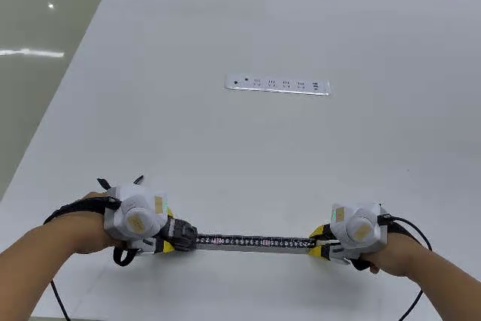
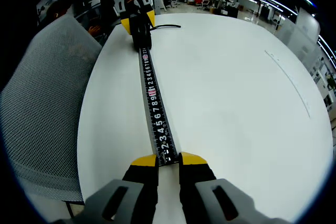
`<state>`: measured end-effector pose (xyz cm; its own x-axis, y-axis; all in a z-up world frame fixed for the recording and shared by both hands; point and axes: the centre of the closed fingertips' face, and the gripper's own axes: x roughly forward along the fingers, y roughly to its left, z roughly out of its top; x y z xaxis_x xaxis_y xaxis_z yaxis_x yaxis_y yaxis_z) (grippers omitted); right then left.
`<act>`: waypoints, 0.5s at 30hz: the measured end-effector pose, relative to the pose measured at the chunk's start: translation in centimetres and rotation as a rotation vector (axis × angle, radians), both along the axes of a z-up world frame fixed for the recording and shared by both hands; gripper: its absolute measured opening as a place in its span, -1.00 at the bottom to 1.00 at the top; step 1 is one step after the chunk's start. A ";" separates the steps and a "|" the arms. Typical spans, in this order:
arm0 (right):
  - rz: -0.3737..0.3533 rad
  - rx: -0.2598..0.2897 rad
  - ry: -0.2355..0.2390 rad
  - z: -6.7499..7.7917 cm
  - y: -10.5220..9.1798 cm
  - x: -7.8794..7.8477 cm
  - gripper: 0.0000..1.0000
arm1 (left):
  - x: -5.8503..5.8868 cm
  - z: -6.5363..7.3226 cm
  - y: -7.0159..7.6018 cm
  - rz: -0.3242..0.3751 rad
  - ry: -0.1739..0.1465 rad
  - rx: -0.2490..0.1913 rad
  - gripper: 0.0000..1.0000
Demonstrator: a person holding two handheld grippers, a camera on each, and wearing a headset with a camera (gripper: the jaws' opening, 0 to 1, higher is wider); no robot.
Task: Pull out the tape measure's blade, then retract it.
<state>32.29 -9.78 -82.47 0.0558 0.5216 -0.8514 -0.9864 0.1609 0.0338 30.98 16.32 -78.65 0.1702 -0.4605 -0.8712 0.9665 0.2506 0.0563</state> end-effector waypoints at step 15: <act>-0.010 0.000 0.014 0.0 0.1 0.0 -0.74 | 0.1 0.0 -0.1 0.000 -0.005 0.004 -0.37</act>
